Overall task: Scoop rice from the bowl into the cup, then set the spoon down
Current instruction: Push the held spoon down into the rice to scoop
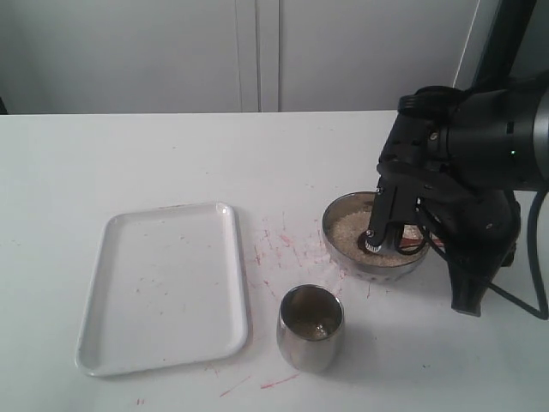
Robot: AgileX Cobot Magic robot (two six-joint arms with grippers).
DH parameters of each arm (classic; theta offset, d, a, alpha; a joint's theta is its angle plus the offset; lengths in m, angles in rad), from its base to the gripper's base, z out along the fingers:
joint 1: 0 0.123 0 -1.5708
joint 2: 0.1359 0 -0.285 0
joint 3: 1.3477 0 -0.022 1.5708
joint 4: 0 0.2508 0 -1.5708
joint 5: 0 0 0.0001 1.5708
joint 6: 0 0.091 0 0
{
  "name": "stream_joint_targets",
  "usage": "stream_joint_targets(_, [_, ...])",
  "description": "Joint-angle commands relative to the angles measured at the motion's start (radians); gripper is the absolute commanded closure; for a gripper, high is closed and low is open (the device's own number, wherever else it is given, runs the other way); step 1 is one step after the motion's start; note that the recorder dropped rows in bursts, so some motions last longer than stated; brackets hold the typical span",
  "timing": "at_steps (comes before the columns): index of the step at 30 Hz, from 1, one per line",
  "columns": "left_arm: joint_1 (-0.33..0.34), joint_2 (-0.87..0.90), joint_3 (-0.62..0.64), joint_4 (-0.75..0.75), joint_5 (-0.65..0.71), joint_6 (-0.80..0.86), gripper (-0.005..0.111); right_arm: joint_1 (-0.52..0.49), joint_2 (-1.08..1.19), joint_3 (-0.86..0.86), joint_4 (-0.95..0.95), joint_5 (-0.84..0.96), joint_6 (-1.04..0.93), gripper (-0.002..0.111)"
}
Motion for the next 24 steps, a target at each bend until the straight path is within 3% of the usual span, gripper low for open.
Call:
stream_joint_targets(1, [-0.002, -0.004, -0.003, -0.009, -0.004, -0.002, 0.092, 0.002, 0.000, 0.003, 0.018, 0.000, -0.012, 0.108])
stream_joint_targets(24, [-0.002, -0.004, -0.003, -0.009, -0.004, -0.002, 0.092, 0.002, 0.000, 0.003, 0.125, -0.035, 0.146, 0.108])
